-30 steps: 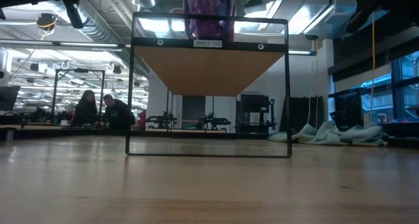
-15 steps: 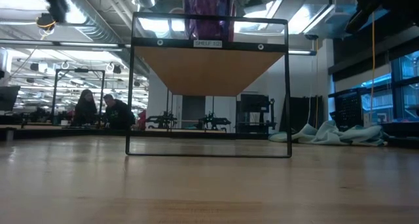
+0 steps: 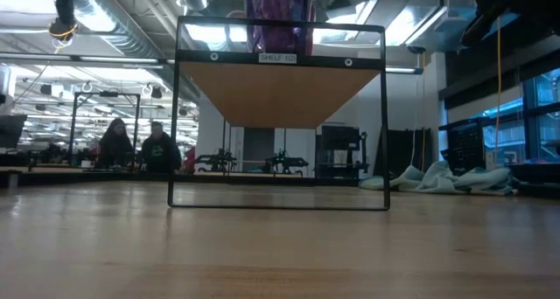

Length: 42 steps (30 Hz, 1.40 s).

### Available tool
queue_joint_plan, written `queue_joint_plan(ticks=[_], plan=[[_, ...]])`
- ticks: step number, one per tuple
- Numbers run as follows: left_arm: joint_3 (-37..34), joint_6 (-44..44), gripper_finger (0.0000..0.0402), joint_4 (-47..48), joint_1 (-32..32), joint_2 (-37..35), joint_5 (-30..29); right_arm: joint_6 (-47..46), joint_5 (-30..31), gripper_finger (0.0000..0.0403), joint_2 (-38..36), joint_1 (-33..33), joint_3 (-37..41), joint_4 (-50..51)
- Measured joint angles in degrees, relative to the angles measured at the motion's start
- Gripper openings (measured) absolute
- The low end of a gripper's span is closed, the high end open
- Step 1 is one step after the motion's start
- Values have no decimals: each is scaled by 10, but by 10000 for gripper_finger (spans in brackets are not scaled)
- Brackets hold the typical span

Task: Stack small to large cups/mugs on shelf
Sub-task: Return to Home Position

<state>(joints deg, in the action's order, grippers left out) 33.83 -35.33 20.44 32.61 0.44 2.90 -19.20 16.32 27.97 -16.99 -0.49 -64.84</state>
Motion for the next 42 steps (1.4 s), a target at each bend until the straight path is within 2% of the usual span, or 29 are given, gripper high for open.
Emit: queue_joint_plan(ticks=[3,7,11,13,16,20,22,24,27,29,31,34,36,39,42], plan=[[-47,-13,30,-18,8,-1,19,0,0,130,0,0,0,0],[-71,-17,30,114,5,-1,22,-2,0,130,0,0,0,0],[-53,-2,30,184,5,-2,-19,-3,1,130,0,0,0,-5],[-45,40,30,161,5,-2,-25,0,6,130,0,0,0,-5],[-38,91,30,96,5,-3,11,1,28,130,0,0,0,-5],[-38,108,30,36,5,-2,22,3,43,130,0,0,0,-5],[-39,112,30,-27,5,-2,14,3,43,130,0,0,0,-5],[-39,118,30,-101,5,-2,-34,2,43,130,0,0,0,-5],[-38,160,30,-189,5,-3,-185,1,48,130,0,0,0,-5],[-28,207,30,-171,5,-3,-270,0,49,130,0,0,-1,-6],[-5,234,30,-81,5,-3,-329,0,48,130,0,0,0,-8],[23,193,30,65,5,-2,-378,0,46,130,0,0,-1,-10],[37,177,30,122,5,-2,-427,0,46,130,0,0,0,-10],[44,170,30,135,5,-3,-471,1,46,130,0,0,-1,-10],[36,172,30,88,5,-3,-441,2,46,130,0,0,-1,-10]])
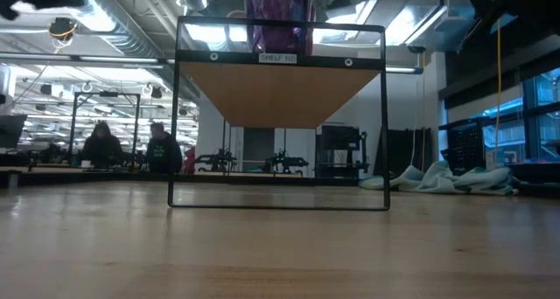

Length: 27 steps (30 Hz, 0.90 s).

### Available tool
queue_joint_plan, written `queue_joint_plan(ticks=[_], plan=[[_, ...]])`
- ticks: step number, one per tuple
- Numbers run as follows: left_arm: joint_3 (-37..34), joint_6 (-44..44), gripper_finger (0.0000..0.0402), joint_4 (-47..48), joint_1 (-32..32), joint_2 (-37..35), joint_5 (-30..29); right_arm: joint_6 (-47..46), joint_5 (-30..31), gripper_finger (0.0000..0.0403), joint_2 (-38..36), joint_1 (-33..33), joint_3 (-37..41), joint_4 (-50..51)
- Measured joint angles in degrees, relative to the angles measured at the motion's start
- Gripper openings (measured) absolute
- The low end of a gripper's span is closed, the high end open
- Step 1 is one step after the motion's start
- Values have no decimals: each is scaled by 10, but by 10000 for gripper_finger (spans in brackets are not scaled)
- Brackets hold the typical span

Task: Stack small to large cups/mugs on shelf
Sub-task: Return to Home Position

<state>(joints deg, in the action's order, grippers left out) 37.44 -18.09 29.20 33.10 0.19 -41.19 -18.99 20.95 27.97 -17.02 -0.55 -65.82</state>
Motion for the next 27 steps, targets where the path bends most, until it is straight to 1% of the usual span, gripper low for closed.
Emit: queue_joint_plan(ticks=[3,6,7,9,11,15,18,20,25,27], plan=[[-47,31,30,-118,0,0,78,3,0,130,0,0,0,0],[-110,50,30,-284,0,0,152,2,0,130,0,0,0,0],[-131,48,30,-325,0,0,172,2,0,130,0,0,0,0],[-165,35,30,-377,0,0,196,0,0,130,0,0,0,0],[-189,8,30,-408,0,0,204,-1,0,130,0,0,0,0],[-239,-45,30,-411,0,0,209,-2,0,130,0,0,0,-1],[-274,-58,30,-454,0,0,214,-2,0,130,0,0,0,-2],[-295,-62,30,-464,0,0,214,-2,-1,130,0,0,0,-3],[-347,-118,30,-475,0,0,218,-2,-1,130,0,0,0,-3],[-370,-133,30,-504,0,0,226,0,-1,130,0,0,0,-3]])
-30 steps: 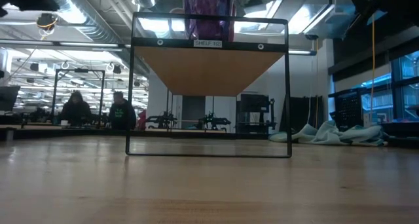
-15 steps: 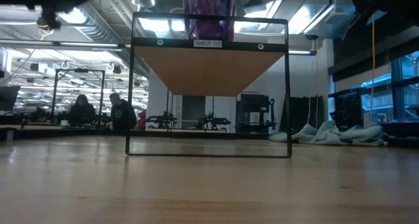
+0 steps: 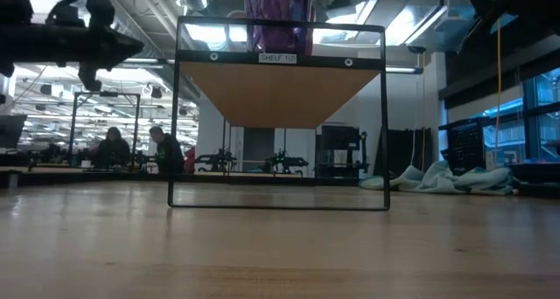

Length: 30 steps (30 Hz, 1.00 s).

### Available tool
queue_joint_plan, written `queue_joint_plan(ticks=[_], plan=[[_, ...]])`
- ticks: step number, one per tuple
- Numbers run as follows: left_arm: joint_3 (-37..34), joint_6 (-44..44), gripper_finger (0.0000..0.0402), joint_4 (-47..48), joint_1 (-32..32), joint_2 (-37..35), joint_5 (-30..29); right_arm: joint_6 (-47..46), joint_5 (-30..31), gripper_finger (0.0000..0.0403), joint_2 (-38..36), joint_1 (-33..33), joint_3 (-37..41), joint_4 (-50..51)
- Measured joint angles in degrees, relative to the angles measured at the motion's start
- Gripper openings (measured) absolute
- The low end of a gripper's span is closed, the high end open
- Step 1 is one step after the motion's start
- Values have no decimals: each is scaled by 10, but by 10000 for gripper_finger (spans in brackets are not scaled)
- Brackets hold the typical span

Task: Stack small to large cups/mugs on shelf
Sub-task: Return to Home Position

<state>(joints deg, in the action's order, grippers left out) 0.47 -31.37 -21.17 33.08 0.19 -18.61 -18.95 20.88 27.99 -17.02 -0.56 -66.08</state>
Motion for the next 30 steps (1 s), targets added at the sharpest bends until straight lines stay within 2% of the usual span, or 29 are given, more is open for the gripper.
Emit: queue_joint_plan(ticks=[4,10,15,19,22,30], plan=[[0,-14,30,11,0,1,11,32,0,130,0,0,0,2],[0,-45,30,34,0,1,70,55,0,130,0,0,0,7],[0,-38,30,66,0,2,60,57,0,130,0,0,0,8],[0,-42,30,77,-1,2,179,57,0,130,0,0,0,8],[0,-41,30,77,-1,2,223,57,0,130,0,0,0,8],[0,-41,30,77,-1,2,224,57,0,130,0,0,0,22]])
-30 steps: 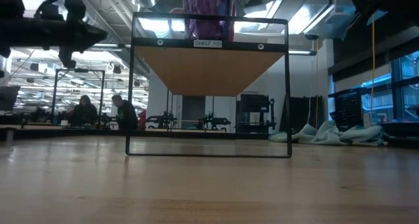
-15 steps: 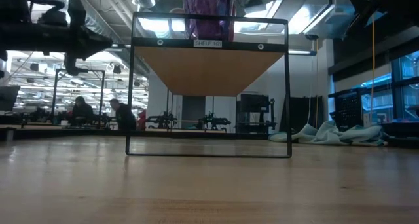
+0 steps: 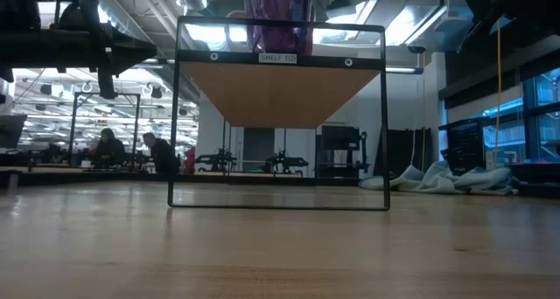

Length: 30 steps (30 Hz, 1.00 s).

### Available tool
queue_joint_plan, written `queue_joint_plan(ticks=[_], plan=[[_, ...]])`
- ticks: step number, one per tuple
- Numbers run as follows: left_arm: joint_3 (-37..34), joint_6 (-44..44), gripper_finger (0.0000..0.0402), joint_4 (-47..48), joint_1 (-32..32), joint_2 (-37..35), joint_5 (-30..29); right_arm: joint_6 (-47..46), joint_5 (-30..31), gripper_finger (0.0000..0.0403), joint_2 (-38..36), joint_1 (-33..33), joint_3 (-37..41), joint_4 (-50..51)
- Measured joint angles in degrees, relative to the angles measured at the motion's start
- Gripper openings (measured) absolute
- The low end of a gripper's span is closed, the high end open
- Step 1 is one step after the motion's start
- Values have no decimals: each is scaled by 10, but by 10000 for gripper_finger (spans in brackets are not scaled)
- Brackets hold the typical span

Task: Stack small to large cups/mugs on shelf
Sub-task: Return to Home Position

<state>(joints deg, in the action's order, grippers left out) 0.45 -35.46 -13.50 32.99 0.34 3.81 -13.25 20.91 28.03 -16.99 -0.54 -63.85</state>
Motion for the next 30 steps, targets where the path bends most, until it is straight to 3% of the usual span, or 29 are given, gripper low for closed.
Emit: queue_joint_plan(ticks=[4,9,15,30], plan=[[0,0,30,0,-28,-1,-6,-1,6,130,0,0,0,-1],[0,0,30,-2,-137,-2,-48,-12,29,130,0,0,0,-1],[0,0,30,-2,-242,-2,-45,-15,42,130,-1,0,0,-1],[0,0,30,2,-282,-2,-46,10,41,130,-1,0,0,-1]])
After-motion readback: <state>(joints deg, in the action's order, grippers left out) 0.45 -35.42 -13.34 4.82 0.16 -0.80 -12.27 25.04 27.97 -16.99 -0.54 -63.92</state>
